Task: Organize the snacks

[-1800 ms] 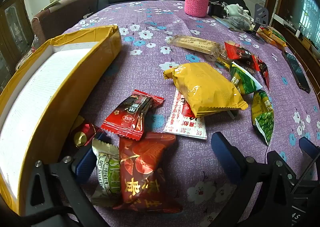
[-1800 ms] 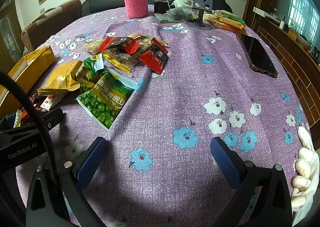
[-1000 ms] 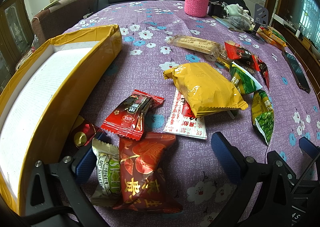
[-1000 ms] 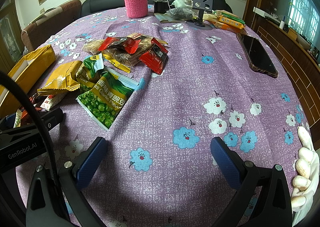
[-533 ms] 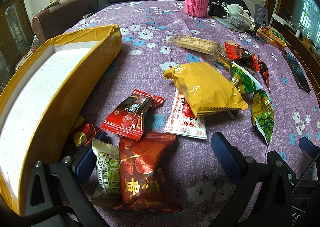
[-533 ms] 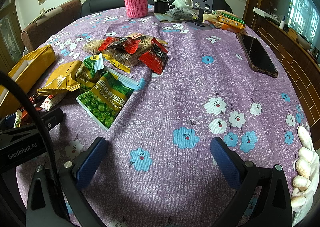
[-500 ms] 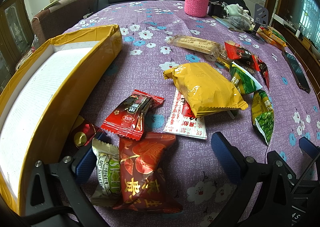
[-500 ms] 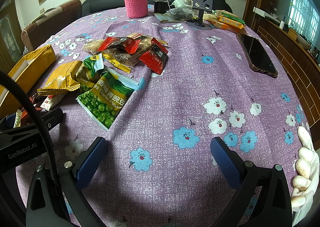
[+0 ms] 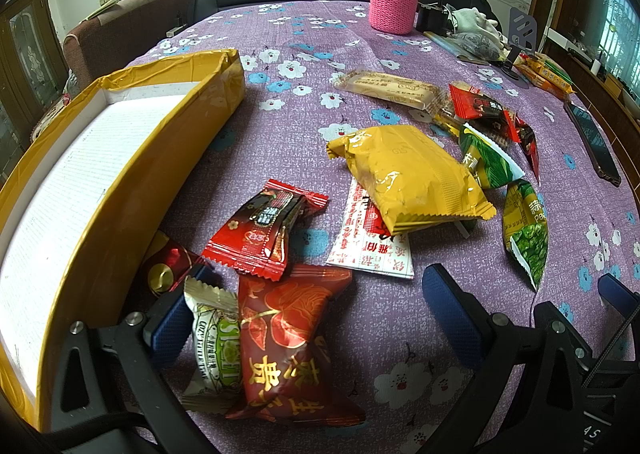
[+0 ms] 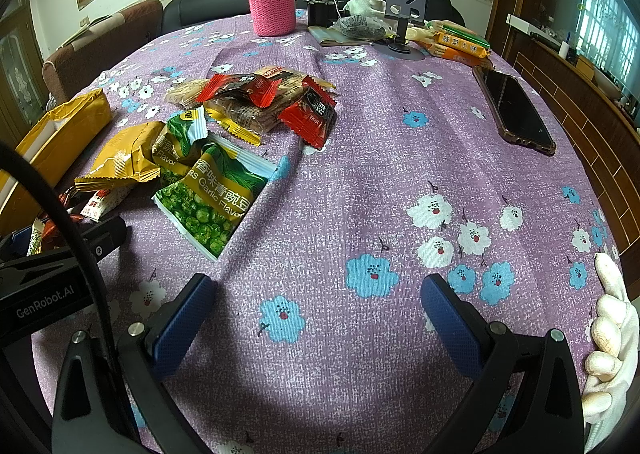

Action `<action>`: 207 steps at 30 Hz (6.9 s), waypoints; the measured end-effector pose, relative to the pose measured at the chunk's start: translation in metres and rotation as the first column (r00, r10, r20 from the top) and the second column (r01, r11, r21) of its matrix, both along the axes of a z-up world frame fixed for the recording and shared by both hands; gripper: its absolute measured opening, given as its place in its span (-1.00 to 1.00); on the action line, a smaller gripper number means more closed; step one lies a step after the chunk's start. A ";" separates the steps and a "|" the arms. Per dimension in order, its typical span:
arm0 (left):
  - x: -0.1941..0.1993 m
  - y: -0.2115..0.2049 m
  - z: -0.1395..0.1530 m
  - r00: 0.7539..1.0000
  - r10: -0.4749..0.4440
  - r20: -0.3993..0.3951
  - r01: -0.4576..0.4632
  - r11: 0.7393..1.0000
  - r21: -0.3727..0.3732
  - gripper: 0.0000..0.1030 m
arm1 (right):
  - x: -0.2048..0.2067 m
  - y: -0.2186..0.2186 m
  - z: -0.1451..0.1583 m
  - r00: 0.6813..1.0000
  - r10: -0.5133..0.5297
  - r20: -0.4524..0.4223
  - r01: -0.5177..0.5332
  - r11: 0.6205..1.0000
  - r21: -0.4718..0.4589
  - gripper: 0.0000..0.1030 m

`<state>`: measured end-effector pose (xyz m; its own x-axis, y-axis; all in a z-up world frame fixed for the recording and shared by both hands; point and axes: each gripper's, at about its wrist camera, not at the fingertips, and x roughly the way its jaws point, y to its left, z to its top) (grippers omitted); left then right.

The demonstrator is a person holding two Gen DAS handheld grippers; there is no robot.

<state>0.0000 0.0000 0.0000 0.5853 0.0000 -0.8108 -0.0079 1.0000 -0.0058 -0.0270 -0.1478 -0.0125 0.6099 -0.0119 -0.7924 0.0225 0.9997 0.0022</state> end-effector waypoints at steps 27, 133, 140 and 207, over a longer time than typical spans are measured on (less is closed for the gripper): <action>0.000 0.000 0.000 1.000 0.000 0.000 0.000 1.000 0.000 1.00 | 0.000 0.000 0.000 1.000 0.000 0.000 0.000 1.000 0.000 1.00; 0.000 0.000 0.000 1.000 0.000 0.000 0.000 1.000 0.000 1.00 | -0.004 -0.001 0.006 1.000 -0.001 -0.002 0.001 1.000 -0.001 1.00; 0.000 0.000 0.000 1.000 0.000 0.000 0.000 1.000 0.000 1.00 | -0.004 -0.001 0.006 1.000 -0.001 -0.002 0.001 1.000 -0.001 1.00; -0.074 0.105 0.112 0.980 -0.091 0.176 0.116 0.984 -0.134 0.65 | -0.021 -0.003 0.009 0.997 0.045 -0.067 -0.046 0.999 -0.004 1.00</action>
